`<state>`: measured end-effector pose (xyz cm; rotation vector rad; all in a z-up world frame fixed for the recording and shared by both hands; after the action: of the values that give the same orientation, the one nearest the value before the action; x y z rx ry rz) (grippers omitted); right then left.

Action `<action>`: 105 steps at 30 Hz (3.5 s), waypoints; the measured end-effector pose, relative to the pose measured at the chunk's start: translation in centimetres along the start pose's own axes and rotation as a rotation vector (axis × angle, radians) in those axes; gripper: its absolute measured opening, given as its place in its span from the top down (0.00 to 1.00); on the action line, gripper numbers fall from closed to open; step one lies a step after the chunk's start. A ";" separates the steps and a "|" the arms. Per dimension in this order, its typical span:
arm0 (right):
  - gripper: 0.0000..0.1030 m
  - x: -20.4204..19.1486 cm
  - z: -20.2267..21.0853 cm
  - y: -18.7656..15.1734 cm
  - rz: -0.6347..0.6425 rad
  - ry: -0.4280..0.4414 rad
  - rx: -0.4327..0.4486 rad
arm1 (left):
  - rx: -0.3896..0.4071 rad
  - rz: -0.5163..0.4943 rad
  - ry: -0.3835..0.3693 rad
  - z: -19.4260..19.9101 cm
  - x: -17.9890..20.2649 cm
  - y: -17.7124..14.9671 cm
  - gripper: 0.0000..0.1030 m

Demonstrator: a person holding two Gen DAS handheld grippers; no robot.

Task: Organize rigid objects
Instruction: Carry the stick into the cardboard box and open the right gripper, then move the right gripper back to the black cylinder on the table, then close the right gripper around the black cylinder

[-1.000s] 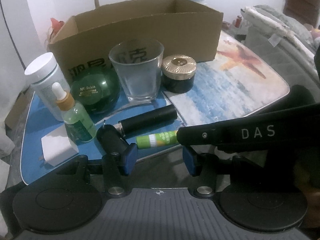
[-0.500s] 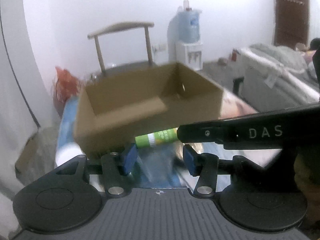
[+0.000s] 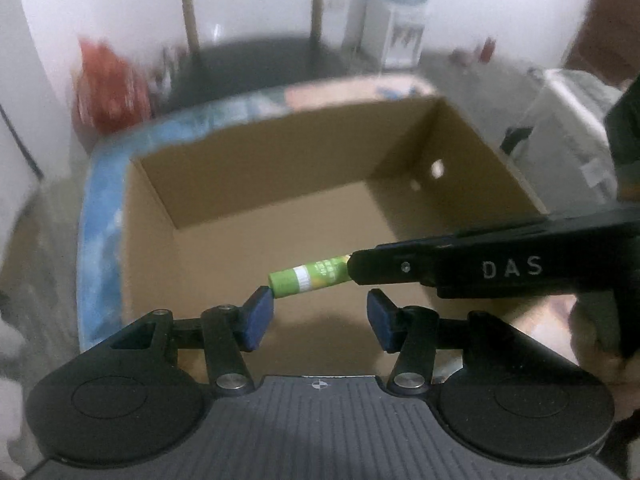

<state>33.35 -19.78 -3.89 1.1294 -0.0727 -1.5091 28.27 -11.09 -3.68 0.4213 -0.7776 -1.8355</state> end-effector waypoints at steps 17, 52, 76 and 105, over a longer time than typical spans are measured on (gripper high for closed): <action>0.79 3.7 -4.5 2.8 -0.108 -0.107 -0.078 | -0.034 0.112 0.091 -1.4 -3.3 1.7 0.44; 0.79 1.3 9.7 -20.1 -0.092 -0.011 0.066 | 0.084 -0.160 0.092 7.4 6.2 -18.6 0.51; 0.79 3.4 10.7 -20.2 -0.103 -0.060 0.098 | 0.117 -0.230 0.091 5.6 9.3 -18.1 0.55; 0.79 3.4 10.1 -19.5 -0.078 -0.058 0.117 | 0.103 -0.180 0.108 6.1 9.0 -18.0 0.53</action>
<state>12.94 -21.78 -12.41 1.1935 -0.1604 -1.6248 8.61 -13.09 -10.94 0.6703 -0.7833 -1.9263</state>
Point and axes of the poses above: each gripper's, at about its wrist camera, not at the fingertips, and z roughly against the way its jaws point, x to its right, y to its top, the point moved 7 cm from there along -z, roughly the way its jaws point, and after that the axes turned 13 degrees about x, right-handed, at the moved point
